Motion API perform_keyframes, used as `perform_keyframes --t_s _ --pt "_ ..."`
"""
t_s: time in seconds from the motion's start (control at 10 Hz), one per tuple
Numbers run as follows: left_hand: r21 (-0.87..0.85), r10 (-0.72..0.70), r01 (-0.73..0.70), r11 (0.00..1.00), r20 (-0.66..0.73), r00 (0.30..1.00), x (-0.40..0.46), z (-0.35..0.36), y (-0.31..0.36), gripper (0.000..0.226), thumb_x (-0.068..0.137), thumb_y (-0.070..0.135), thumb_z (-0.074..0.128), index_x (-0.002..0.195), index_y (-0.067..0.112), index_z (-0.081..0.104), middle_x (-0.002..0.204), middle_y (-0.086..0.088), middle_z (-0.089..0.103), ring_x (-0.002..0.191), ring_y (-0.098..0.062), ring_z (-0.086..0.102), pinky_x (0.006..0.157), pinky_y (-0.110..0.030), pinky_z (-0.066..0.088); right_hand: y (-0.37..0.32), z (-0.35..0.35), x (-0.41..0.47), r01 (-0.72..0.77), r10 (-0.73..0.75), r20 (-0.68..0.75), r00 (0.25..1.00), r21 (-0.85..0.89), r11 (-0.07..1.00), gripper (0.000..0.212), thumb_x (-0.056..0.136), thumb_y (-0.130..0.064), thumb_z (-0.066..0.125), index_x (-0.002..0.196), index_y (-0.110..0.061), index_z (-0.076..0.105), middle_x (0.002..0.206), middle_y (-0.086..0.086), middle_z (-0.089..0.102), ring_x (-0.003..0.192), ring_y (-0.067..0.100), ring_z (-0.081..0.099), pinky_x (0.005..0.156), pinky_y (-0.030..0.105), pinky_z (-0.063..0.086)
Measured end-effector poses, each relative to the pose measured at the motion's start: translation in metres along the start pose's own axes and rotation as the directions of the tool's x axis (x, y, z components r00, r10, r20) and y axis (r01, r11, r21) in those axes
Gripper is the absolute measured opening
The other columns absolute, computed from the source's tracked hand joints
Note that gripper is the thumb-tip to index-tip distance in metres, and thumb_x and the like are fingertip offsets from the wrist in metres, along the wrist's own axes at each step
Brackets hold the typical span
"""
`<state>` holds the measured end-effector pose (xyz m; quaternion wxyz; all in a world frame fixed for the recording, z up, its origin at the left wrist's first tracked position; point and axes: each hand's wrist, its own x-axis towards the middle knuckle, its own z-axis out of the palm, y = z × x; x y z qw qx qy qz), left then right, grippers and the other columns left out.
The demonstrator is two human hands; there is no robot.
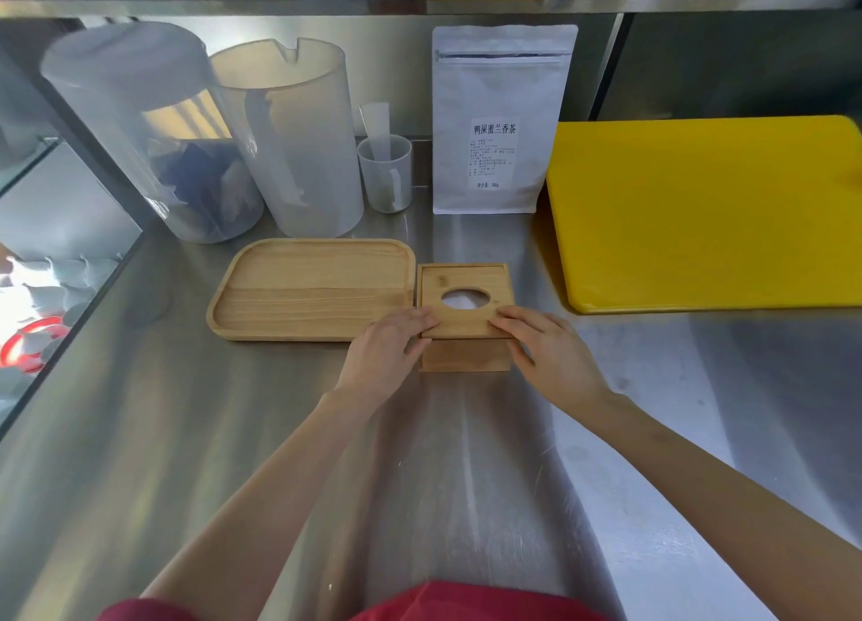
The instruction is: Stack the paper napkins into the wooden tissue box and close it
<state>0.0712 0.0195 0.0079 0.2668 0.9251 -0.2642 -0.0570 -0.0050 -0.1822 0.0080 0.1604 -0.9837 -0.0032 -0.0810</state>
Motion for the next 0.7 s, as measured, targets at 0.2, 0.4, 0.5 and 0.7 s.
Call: perform_keyframes --t_s 0.2,0.4,0.5,0.7 --pt "0.049 0.007 -0.008 0.999 0.015 1.000 -0.002 0.001 0.000 0.037 0.093 0.020 0.046 0.128 0.026 0.054 0.143 0.009 0.047 0.132 -0.010 0.042 0.107 -0.034 0.036 -0.001 0.001 -0.002 0.008 -0.008 0.027 1.000 -0.009 1.000 0.036 0.090 -0.010 0.047 0.126 -0.017 0.054 0.135 0.004 0.054 0.117 0.024 0.053 0.108 0.033 0.032" --pt "0.019 -0.015 0.013 1.000 0.073 0.997 0.001 -0.006 0.007 0.038 0.091 0.019 0.048 0.129 0.021 0.054 0.144 0.004 0.046 0.131 -0.016 0.043 0.108 -0.031 0.034 -0.006 -0.004 0.002 -0.009 0.014 0.099 0.995 -0.051 0.999 0.040 0.092 -0.015 0.044 0.131 -0.019 0.046 0.139 0.002 0.048 0.121 0.021 0.049 0.109 0.032 0.030" --pt "0.020 -0.047 0.044 0.999 0.162 0.986 0.010 -0.017 0.015 0.041 0.091 0.021 0.047 0.131 0.018 0.050 0.138 -0.005 0.053 0.126 -0.024 0.049 0.105 -0.035 0.038 -0.016 -0.020 0.014 -0.002 0.027 0.256 0.966 -0.099 0.995 0.038 0.092 -0.019 0.041 0.130 -0.019 0.047 0.136 0.005 0.049 0.116 0.023 0.052 0.104 0.036 0.037" --pt "0.151 -0.073 0.055 0.987 0.120 0.990 0.032 -0.052 0.037 0.049 0.093 0.026 0.040 0.140 0.015 0.036 0.140 -0.014 0.049 0.127 -0.032 0.044 0.102 -0.041 0.038 -0.036 -0.057 0.048 0.012 0.113 0.591 0.799 -0.203 0.979 0.032 0.090 -0.026 0.043 0.119 -0.012 0.050 0.117 0.009 0.057 0.100 0.026 0.053 0.077 0.033 0.044"
